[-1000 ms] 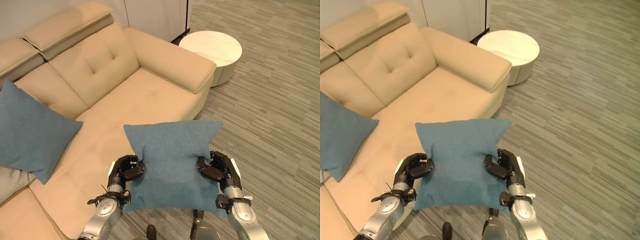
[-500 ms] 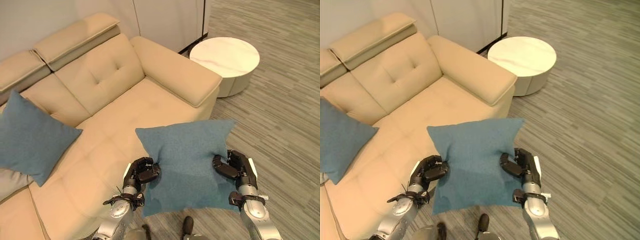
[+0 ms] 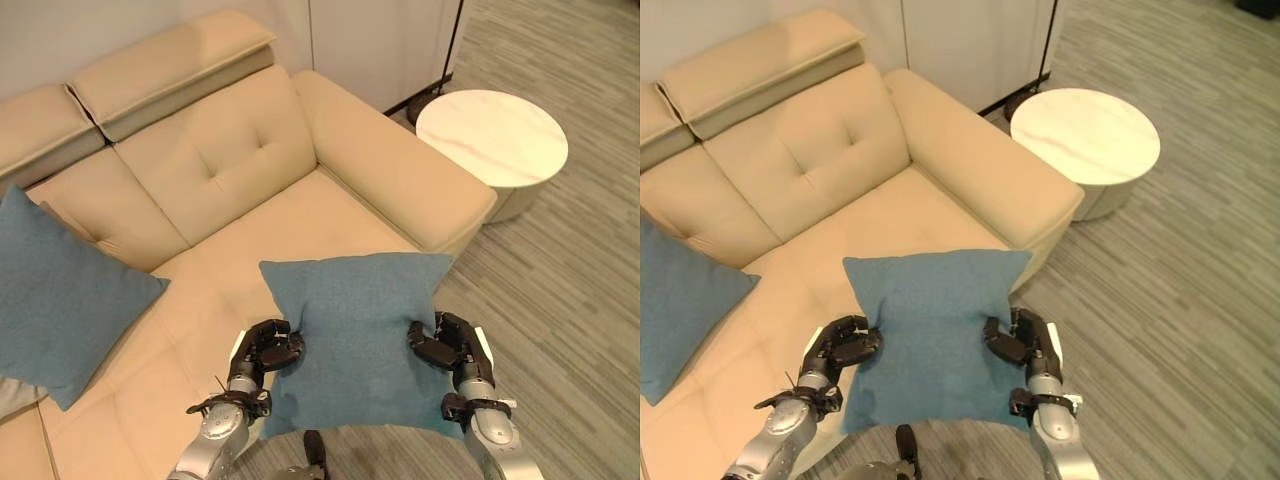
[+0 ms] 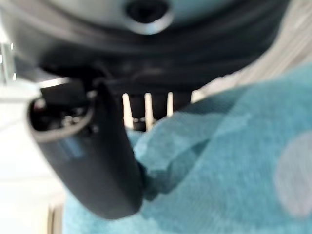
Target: Pick up all the scattered cushions and arrange them neatly on the sofa.
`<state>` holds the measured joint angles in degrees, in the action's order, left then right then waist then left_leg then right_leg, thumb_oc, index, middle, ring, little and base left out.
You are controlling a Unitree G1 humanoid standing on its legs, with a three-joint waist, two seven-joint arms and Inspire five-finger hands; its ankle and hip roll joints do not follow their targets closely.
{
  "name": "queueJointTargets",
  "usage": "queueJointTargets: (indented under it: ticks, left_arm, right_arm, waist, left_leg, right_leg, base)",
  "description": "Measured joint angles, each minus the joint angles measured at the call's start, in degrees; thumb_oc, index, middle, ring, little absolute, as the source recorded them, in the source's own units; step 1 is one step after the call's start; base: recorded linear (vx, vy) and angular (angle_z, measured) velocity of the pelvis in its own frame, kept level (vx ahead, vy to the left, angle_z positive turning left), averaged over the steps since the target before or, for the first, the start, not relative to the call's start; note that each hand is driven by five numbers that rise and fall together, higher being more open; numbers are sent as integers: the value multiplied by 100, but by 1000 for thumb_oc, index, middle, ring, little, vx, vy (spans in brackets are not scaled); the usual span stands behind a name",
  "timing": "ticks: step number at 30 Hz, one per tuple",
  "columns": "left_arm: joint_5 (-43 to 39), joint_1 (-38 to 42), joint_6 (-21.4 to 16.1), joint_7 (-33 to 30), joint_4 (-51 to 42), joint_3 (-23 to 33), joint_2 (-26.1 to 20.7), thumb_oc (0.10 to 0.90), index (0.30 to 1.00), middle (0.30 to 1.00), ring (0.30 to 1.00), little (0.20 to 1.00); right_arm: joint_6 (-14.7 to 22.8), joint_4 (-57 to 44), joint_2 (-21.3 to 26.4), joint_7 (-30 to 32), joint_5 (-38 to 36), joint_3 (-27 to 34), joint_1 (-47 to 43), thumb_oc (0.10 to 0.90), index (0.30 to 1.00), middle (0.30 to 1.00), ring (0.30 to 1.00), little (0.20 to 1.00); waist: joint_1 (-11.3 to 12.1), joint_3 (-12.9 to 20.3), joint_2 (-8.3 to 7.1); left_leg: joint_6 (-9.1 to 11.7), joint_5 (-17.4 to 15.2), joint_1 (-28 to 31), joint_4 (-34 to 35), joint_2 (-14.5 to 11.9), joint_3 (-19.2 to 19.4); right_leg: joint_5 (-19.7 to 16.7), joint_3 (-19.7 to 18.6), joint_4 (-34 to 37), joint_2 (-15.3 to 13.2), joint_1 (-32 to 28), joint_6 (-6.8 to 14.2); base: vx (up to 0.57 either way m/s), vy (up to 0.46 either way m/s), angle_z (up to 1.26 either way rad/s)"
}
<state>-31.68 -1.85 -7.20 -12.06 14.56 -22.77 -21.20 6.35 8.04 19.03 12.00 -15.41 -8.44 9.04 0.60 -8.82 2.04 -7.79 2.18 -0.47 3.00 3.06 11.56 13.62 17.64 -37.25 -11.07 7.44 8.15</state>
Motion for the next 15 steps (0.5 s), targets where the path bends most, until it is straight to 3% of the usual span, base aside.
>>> queueJointTargets:
  ticks: [2, 5, 6, 7, 8, 9, 11, 14, 15]
  left_arm:
    - [2, 26, -5, 1, -36, 114, 14, 400, 300, 300, 300, 300]
    - [-34, -11, -5, 1, -39, 156, 34, 400, 300, 300, 300, 300]
    - [-38, -36, -5, 1, -17, 160, 23, 400, 300, 300, 300, 300]
    - [-39, -36, -6, 2, 31, 177, 50, 400, 300, 300, 300, 300]
    - [-39, -32, -4, 2, 98, 232, 89, 400, 300, 300, 300, 300]
    - [-39, -57, 2, 8, 107, 210, -16, 400, 300, 300, 300, 300]
    - [-50, -277, 6, 7, 78, 240, 238, 400, 300, 300, 300, 300]
    - [-40, -219, 8, 43, 68, 25, 439, 400, 300, 300, 300, 300]
    - [-40, -202, 8, 67, 65, -96, 564, 400, 300, 300, 300, 300]
  right_arm:
    - [1, -5, -9, -55, 22, 4, -80, 400, 300, 300, 300, 300]
    - [0, -2, 9, -73, 46, -8, -106, 400, 300, 300, 300, 300]
    - [0, 4, 3, -101, 55, -29, -117, 400, 300, 300, 300, 300]
    - [0, 15, 4, -115, 59, -33, -130, 400, 300, 300, 300, 300]
    - [0, 21, -27, -159, 63, -36, -142, 400, 300, 300, 300, 300]
    - [-4, 30, -95, -159, 64, -17, -88, 400, 300, 300, 300, 300]
    - [-25, 223, 81, -156, 64, -15, -344, 400, 300, 300, 300, 300]
    - [-33, 272, 142, -110, 64, 228, -289, 400, 300, 300, 300, 300]
    - [-33, 228, 232, -62, 58, 369, -152, 400, 300, 300, 300, 300]
  waist:
    - [-4, -40, 82]
    - [20, -60, 110]
    - [29, -72, 87]
    - [37, -71, 102]
    - [-30, -81, 54]
    - [-110, -87, -198]
    - [-60, -62, 11]
    - [-158, -54, -18]
    - [-248, -43, -27]
  left_leg:
    - [13, -99, 134, 2, -93, -340]
    - [98, -152, 268, -11, -228, -435]
    - [262, -267, 373, -36, -334, -463]
    - [283, -398, 412, -44, -440, -595]
    - [505, -545, 444, -78, -596, -890]
    - [722, -657, 569, -115, -546, -999]
    - [819, -670, 584, -274, -961, -873]
    - [1073, -255, 307, -680, -1258, -1084]
    - [1379, 12, 120, -1005, -1285, -1301]
  right_leg:
    - [124, -191, -97, 122, 656, -228]
    - [42, -218, 787, -3, 1098, -304]
    - [-376, -283, 1447, -41, 1242, -360]
    - [-549, -558, 1668, 61, 1329, -337]
    - [-1005, -1570, 2430, 402, 1327, -130]
    - [-2107, -1974, 2964, 501, 1118, -303]
    - [-1846, -1818, 2693, 891, 1128, -613]
    - [-1673, -1265, 2989, 1018, 676, -757]
    - [-1604, -911, 3238, 953, 400, -788]
  base:
    - [163, -98, 60]
    - [155, -106, 64]
    - [279, -198, 61]
    - [211, -154, 91]
    - [140, -173, 120]
    - [117, -255, 100]
    - [113, -336, 30]
    - [67, -337, 82]
    - [-7, -216, 112]
